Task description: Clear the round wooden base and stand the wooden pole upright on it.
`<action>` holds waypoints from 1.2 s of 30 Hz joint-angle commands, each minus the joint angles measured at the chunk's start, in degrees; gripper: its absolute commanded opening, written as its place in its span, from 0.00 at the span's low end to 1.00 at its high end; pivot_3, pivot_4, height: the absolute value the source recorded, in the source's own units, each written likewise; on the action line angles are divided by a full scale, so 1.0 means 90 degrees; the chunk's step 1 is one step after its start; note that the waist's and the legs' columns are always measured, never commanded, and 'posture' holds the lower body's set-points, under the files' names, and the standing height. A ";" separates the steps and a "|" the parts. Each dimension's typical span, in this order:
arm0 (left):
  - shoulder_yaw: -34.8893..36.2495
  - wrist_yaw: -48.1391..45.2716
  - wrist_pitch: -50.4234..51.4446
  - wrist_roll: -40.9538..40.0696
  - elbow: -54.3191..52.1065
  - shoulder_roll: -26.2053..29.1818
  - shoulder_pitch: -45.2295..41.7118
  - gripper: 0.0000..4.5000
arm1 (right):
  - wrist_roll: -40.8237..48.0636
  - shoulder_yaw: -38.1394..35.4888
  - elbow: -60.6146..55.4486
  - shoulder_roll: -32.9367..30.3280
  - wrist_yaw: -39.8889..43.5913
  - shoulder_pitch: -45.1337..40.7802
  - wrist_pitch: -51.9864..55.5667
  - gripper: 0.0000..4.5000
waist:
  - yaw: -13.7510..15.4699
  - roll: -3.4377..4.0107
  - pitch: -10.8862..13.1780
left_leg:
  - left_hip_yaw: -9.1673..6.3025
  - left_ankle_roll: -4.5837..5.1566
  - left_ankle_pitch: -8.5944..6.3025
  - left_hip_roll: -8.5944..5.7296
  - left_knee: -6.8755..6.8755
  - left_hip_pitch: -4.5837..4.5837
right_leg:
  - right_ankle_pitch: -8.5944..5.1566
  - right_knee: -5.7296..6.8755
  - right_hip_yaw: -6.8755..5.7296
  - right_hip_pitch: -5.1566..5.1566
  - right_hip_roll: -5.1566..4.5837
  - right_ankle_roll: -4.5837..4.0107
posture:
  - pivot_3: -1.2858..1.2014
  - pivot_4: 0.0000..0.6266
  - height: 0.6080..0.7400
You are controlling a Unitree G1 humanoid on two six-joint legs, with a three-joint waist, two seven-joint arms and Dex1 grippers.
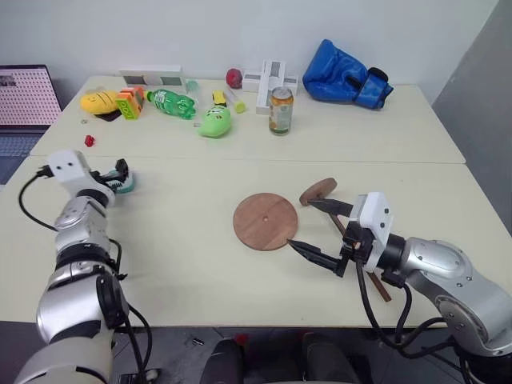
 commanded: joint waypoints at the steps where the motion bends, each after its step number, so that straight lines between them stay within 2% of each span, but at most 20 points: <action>1: -0.0293 -0.0644 0.1390 -0.0698 -0.3754 0.0056 0.1409 0.99 | -0.0023 -0.0320 0.0010 -0.0286 0.0048 -0.0062 0.0100 1.00 | -0.0012 0.0001 0.0000 | -0.0003 -0.0001 0.0000 0.0001 0.0000 -0.0002 | 0.0000 0.0000 -0.0002 0.0000 0.0000 0.0000 | 0.52 0.24 1.00; 3: -0.0622 -0.1179 0.2080 -0.1182 -0.5177 0.0100 0.1986 0.99 | -0.0072 -0.0444 0.0099 -0.0493 0.0057 -0.0111 0.0202 1.00 | 0.0041 0.0001 0.0000 | -0.0025 -0.0012 0.0006 0.0012 0.0002 -0.0011 | -0.0002 -0.0002 -0.0007 -0.0001 -0.0012 -0.0005 | 0.52 0.24 1.00; 5: -0.0845 -0.1539 0.2663 -0.1593 -0.6098 0.0147 0.2348 0.99 | -0.0147 -0.0551 0.0223 -0.0749 -0.0030 -0.0195 0.0514 1.00 | 0.0154 0.0002 0.0000 | -0.0026 -0.0014 0.0008 0.0014 0.0003 -0.0015 | -0.0002 -0.0004 -0.0016 0.0008 -0.0022 -0.0005 | 0.52 0.24 1.00; 8: -0.1679 -0.2229 0.3125 -0.1845 -0.7481 0.0234 0.2833 0.99 | 0.0232 -0.0716 0.0534 -0.1195 0.0020 -0.0659 0.1619 1.00 | 0.0200 0.0004 -0.0001 | -0.0020 -0.0001 0.0001 0.0001 0.0007 -0.0011 | -0.0002 -0.0004 -0.0016 0.0016 -0.0024 -0.0004 | 0.52 0.24 1.00; 12: -0.2647 -0.2886 0.3329 -0.1978 -0.8658 0.0197 0.3078 0.99 | 0.1159 -0.0667 0.1175 -0.1434 0.0206 -0.1762 0.3575 1.00 | 0.0179 0.0012 0.0004 | -0.0006 0.0003 -0.0001 -0.0009 0.0004 -0.0006 | -0.0001 -0.0004 -0.0006 0.0016 -0.0011 -0.0006 | 0.52 0.24 1.00; 14: -0.2887 -0.3055 0.3300 -0.1886 -0.8846 0.0204 0.3090 0.99 | 0.1355 -0.0689 0.1479 -0.1378 0.0123 -0.2154 0.4233 1.00 | 0.0138 0.0014 0.0005 | -0.0001 0.0004 -0.0002 -0.0003 0.0001 -0.0005 | -0.0002 -0.0002 -0.0002 0.0012 -0.0002 -0.0008 | 0.52 0.24 1.00; 16: -0.3229 -0.3530 0.3076 -0.1787 -0.9021 0.0269 0.3200 0.99 | 0.1358 -0.0707 0.2350 -0.1096 -0.0102 -0.2888 0.5402 1.00 | 0.0088 0.0018 0.0004 | -0.0004 0.0006 -0.0003 0.0007 -0.0007 -0.0002 | -0.0005 -0.0002 -0.0006 0.0010 0.0012 -0.0016 | 0.52 0.24 1.00; 20: -0.3398 -0.3843 0.2910 -0.1727 -0.9020 0.0219 0.3277 0.99 | 0.1276 -0.0430 0.2998 -0.1028 -0.0168 -0.3441 0.6125 1.00 | 0.0073 0.0034 0.0009 | 0.0005 0.0007 -0.0003 0.0002 -0.0009 0.0001 | -0.0006 0.0002 0.0001 0.0010 0.0010 -0.0018 | 0.52 0.24 1.00; 26: -0.3431 -0.3856 0.2748 -0.1503 -0.8852 0.0077 0.3267 0.99 | 0.0997 0.0021 0.3857 -0.0649 -0.0472 -0.3925 0.6287 1.00 | 0.0076 0.0037 0.0011 | 0.0003 0.0009 -0.0004 -0.0002 -0.0006 -0.0008 | -0.0005 -0.0003 -0.0002 0.0006 0.0006 -0.0018 | 0.52 0.24 1.00; 30: -0.3509 -0.3783 0.2660 -0.1342 -0.8998 -0.0023 0.3506 0.99 | 0.0697 0.0386 0.4819 -0.0061 -0.0759 -0.4444 0.6287 1.00 | 0.0021 0.0040 0.0011 | 0.0005 0.0008 -0.0004 -0.0002 -0.0006 -0.0006 | -0.0005 -0.0001 0.0000 0.0005 0.0006 -0.0018 | 0.52 0.24 1.00; 34: -0.3506 -0.3665 0.2667 -0.1219 -0.9072 -0.0101 0.3576 0.99 | 0.0625 0.0549 0.5274 0.0083 -0.0778 -0.4612 0.6287 1.00 | 0.0026 0.0045 0.0014 | 0.0001 0.0008 -0.0004 0.0000 -0.0007 -0.0013 | -0.0006 0.0002 -0.0003 -0.0004 0.0008 -0.0018 | 0.52 0.24 1.00; 36: -0.3481 -0.3627 0.2667 -0.1195 -0.9109 -0.0112 0.3624 1.00 | 0.0568 0.0571 0.5424 0.0122 -0.0802 -0.4650 0.6288 0.92 | 0.0044 0.0045 0.0014 | 0.0001 0.0008 -0.0004 -0.0003 -0.0006 -0.0017 | -0.0005 0.0000 -0.0004 -0.0005 0.0005 -0.0018 | 0.52 0.24 1.00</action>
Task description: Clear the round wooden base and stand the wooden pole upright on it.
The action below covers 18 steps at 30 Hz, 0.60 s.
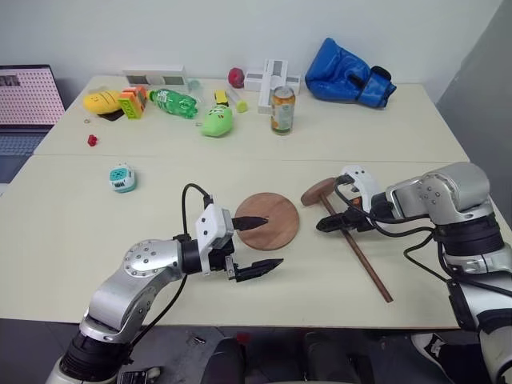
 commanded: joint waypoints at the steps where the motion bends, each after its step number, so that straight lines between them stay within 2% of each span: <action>1: 0.0120 0.0098 -0.0148 0.0050 -0.0326 -0.0037 0.0077 1.00 | -0.0101 -0.0042 0.0180 0.0019 -0.0025 -0.0193 0.0049 0.89 | 0.0008 0.0000 0.0000 | 0.0001 0.0000 0.0000 -0.0002 0.0001 0.0000 | 0.0000 -0.0001 0.0001 0.0001 -0.0002 0.0000 | 0.52 0.24 1.00; 3: 0.0130 0.0132 -0.0150 0.0062 -0.0378 -0.0036 0.0141 1.00 | -0.0119 -0.0007 0.0213 0.0016 0.0008 -0.0214 0.0049 0.77 | 0.0002 0.0000 0.0000 | 0.0001 0.0000 0.0000 -0.0002 0.0001 0.0000 | 0.0000 -0.0001 0.0001 0.0002 -0.0003 0.0000 | 0.52 0.24 1.00; 6: 0.0105 0.0177 -0.0158 0.0113 -0.0448 -0.0038 0.0244 1.00 | -0.0169 0.0030 0.0278 0.0057 0.0044 -0.0276 0.0049 0.66 | -0.0003 0.0001 0.0000 | 0.0001 0.0000 0.0000 0.0000 0.0000 0.0001 | 0.0000 0.0000 0.0001 0.0001 -0.0001 0.0000 | 0.52 0.24 1.00; 8: 0.0084 0.0197 -0.0177 0.0159 -0.0459 -0.0053 0.0290 1.00 | -0.0205 0.0037 0.0342 0.0095 0.0056 -0.0318 0.0049 0.54 | -0.0005 0.0001 0.0000 | 0.0001 0.0000 0.0000 0.0000 0.0000 0.0002 | 0.0000 0.0001 0.0002 0.0001 -0.0001 0.0000 | 0.52 0.24 1.00; 9: 0.0088 0.0192 -0.0183 0.0164 -0.0446 -0.0057 0.0285 1.00 | -0.0231 0.0021 0.0399 0.0121 0.0050 -0.0342 0.0048 0.53 | -0.0005 0.0002 0.0001 | 0.0002 0.0000 0.0000 0.0000 0.0000 0.0002 | 0.0000 0.0001 0.0002 0.0001 -0.0001 0.0000 | 0.52 0.24 1.00; 10: 0.0092 0.0186 -0.0190 0.0173 -0.0435 -0.0064 0.0277 1.00 | -0.0253 0.0003 0.0448 0.0137 0.0046 -0.0360 0.0047 0.44 | -0.0005 0.0002 0.0001 | 0.0001 0.0000 0.0000 0.0000 0.0000 0.0002 | 0.0000 0.0001 0.0002 0.0000 0.0000 0.0000 | 0.52 0.24 1.00; 11: 0.0094 0.0182 -0.0195 0.0180 -0.0428 -0.0068 0.0270 1.00 | -0.0274 -0.0009 0.0479 0.0146 0.0050 -0.0371 0.0047 0.44 | -0.0008 0.0003 0.0001 | 0.0001 0.0000 0.0000 0.0000 0.0000 0.0002 | 0.0000 0.0001 0.0001 0.0000 0.0000 0.0000 | 0.52 0.24 1.00; 12: 0.0095 0.0164 -0.0206 0.0184 -0.0413 -0.0064 0.0262 1.00 | -0.0297 -0.0021 0.0512 0.0157 0.0055 -0.0383 0.0047 0.38 | -0.0009 0.0003 0.0002 | 0.0002 0.0000 0.0000 0.0000 0.0000 0.0002 | 0.0000 0.0002 0.0002 0.0000 0.0000 0.0000 | 0.52 0.24 1.00; 17: 0.0086 -0.0008 -0.0286 0.0179 -0.0256 -0.0025 0.0137 1.00 | -0.0225 -0.0333 0.0749 0.0240 -0.0008 -0.0502 0.0050 0.10 | -0.0008 0.0005 0.0003 | 0.0001 0.0000 0.0000 0.0000 0.0000 0.0001 | 0.0000 0.0001 0.0001 -0.0001 0.0000 0.0000 | 0.52 0.24 1.00; 18: 0.0096 -0.0044 -0.0296 0.0172 -0.0227 -0.0016 0.0117 1.00 | -0.0190 -0.0419 0.0793 0.0261 -0.0027 -0.0553 0.0050 0.07 | -0.0007 0.0005 0.0003 | 0.0002 0.0000 0.0000 -0.0001 0.0000 0.0001 | 0.0000 0.0001 0.0002 -0.0001 0.0000 0.0000 | 0.52 0.24 1.00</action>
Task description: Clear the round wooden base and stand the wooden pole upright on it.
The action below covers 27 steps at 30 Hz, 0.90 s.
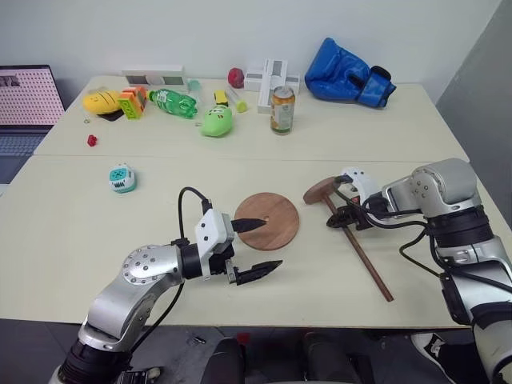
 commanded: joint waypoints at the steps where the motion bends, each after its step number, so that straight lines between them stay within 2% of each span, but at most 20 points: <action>1: 0.0096 -0.0175 -0.0184 -0.0012 -0.0022 0.0035 -0.0152 1.00 | 0.0186 -0.0578 0.0099 0.0062 -0.0033 -0.0395 0.0047 0.06 | 0.0000 0.0002 0.0001 | 0.0000 0.0000 0.0000 0.0000 0.0000 0.0001 | 0.0000 0.0000 0.0000 0.0000 0.0000 0.0000 | 0.52 0.24 1.00; 5: 0.0474 -0.0074 -0.0536 -0.0108 0.0164 -0.0162 -0.0101 1.00 | 0.0484 -0.1512 -0.0568 0.0463 0.0127 -0.0749 -0.0342 0.06 | -0.0021 0.0014 0.0008 | 0.0006 0.0000 0.0000 0.0001 -0.0001 -0.0001 | 0.0000 0.0003 0.0004 -0.0007 0.0001 0.0000 | 0.52 0.24 1.00; 8: 0.0910 0.0061 -0.0911 -0.0313 0.0312 -0.0489 0.0102 1.00 | 0.0820 -0.2696 -0.0926 0.1299 -0.0199 -0.1004 -0.0468 0.06 | -0.0045 0.0014 0.0008 | 0.0008 0.0000 0.0000 0.0009 -0.0004 -0.0003 | 0.0000 0.0007 0.0005 -0.0015 0.0004 0.0000 | 0.52 0.24 1.00; 10: 0.1240 0.0359 -0.0608 -0.0556 0.0156 -0.0587 0.0469 1.00 | 0.0769 -0.2989 -0.1560 0.1915 -0.0610 -0.0900 -0.1397 0.06 | -0.0056 0.0018 0.0006 | 0.0006 0.0000 0.0000 0.0012 -0.0005 -0.0005 | 0.0000 0.0011 0.0004 -0.0017 0.0007 0.0000 | 0.52 0.24 1.00; 11: 0.1382 0.0424 -0.0623 -0.0606 0.0071 -0.0610 0.0675 1.00 | 0.0746 -0.3001 -0.1857 0.2167 -0.0738 -0.0805 -0.1752 0.06 | -0.0056 0.0019 0.0006 | 0.0004 0.0000 0.0000 0.0015 -0.0008 -0.0003 | 0.0000 0.0010 0.0003 -0.0017 0.0007 0.0000 | 0.52 0.24 1.00; 14: 0.1695 0.0337 -0.0542 -0.0895 -0.0266 -0.0532 0.1573 1.00 | 0.0245 -0.2380 -0.2704 0.2858 -0.0915 -0.0166 -0.3436 0.06 | -0.0058 0.0019 0.0006 | 0.0002 0.0000 0.0000 0.0011 -0.0007 -0.0009 | 0.0000 0.0007 0.0002 -0.0022 0.0002 0.0000 | 0.52 0.24 1.00; 19: 0.1875 0.0705 -0.0606 -0.0841 -0.0536 -0.0644 0.2061 1.00 | -0.0638 -0.1465 -0.2762 0.3591 -0.1071 0.0612 -0.5505 0.06 | -0.0002 0.0028 0.0011 | 0.0001 -0.0005 0.0003 0.0006 0.0000 -0.0010 | 0.0000 0.0020 0.0002 -0.0024 -0.0008 0.0000 | 0.52 0.24 1.00; 27: 0.1924 0.0727 -0.0636 -0.0829 -0.0388 -0.0560 0.1831 1.00 | -0.1096 -0.0962 -0.2302 0.4053 -0.1229 0.1329 -0.6697 0.06 | -0.0012 0.0030 0.0012 | 0.0001 -0.0007 0.0004 0.0006 -0.0002 0.0002 | 0.0000 0.0030 0.0003 -0.0021 -0.0002 0.0000 | 0.52 0.24 1.00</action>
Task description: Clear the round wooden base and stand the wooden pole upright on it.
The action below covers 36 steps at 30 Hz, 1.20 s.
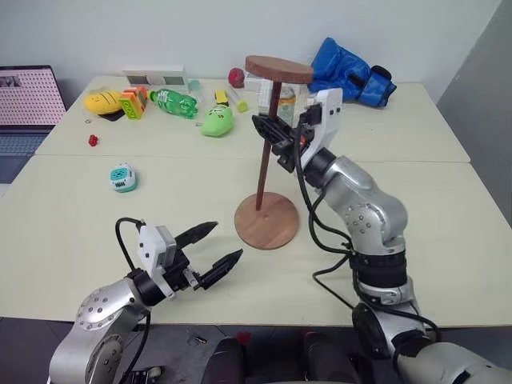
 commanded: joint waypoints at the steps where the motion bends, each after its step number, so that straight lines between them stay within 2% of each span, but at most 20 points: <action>1: 0.0148 -0.0009 -0.0100 -0.0035 -0.0118 0.0082 -0.0121 1.00 | -0.0158 0.0212 -0.0028 0.0084 -0.0009 0.0145 -0.0501 0.06 | -0.0007 0.0001 0.0000 | 0.0002 0.0000 0.0000 0.0000 0.0000 0.0000 | 0.0000 0.0000 0.0002 -0.0001 0.0000 0.0000 | 0.52 0.24 1.00; 13: 0.0205 -0.0183 -0.0217 0.0025 0.0030 0.0226 -0.0189 1.00 | -0.0511 0.0428 0.0337 -0.0019 -0.0016 0.0515 -0.1063 0.06 | -0.0017 0.0003 0.0001 | 0.0002 0.0000 0.0000 0.0004 -0.0003 0.0002 | 0.0000 0.0002 0.0003 -0.0002 0.0005 0.0000 | 0.52 0.24 1.00; 24: 0.0228 -0.0295 -0.0313 0.0025 0.0086 0.0272 -0.0154 1.00 | -0.0642 0.0632 0.0200 -0.0171 0.0106 0.0784 -0.1079 0.06 | -0.0016 0.0002 0.0000 | 0.0003 0.0000 0.0000 0.0004 -0.0003 0.0007 | 0.0000 0.0001 0.0005 0.0003 0.0005 0.0000 | 0.52 0.24 1.00; 34: 0.0200 -0.0284 -0.0387 0.0096 0.0177 0.0245 -0.0217 1.00 | -0.1037 0.1029 0.0287 -0.0391 0.0175 0.0956 -0.1500 0.06 | -0.0012 0.0002 0.0000 | -0.0001 0.0001 -0.0001 0.0004 -0.0008 0.0034 | 0.0000 -0.0014 0.0002 0.0036 0.0005 0.0000 | 0.52 0.24 1.00; 36: 0.0140 -0.0288 -0.0414 0.0117 0.0165 0.0206 -0.0169 1.00 | -0.1436 0.1498 0.0306 -0.0572 0.0353 0.1199 -0.1926 0.06 | -0.0010 0.0003 -0.0001 | -0.0001 0.0001 -0.0001 0.0004 -0.0008 0.0034 | 0.0000 -0.0016 0.0001 0.0037 0.0005 0.0000 | 0.52 0.24 1.00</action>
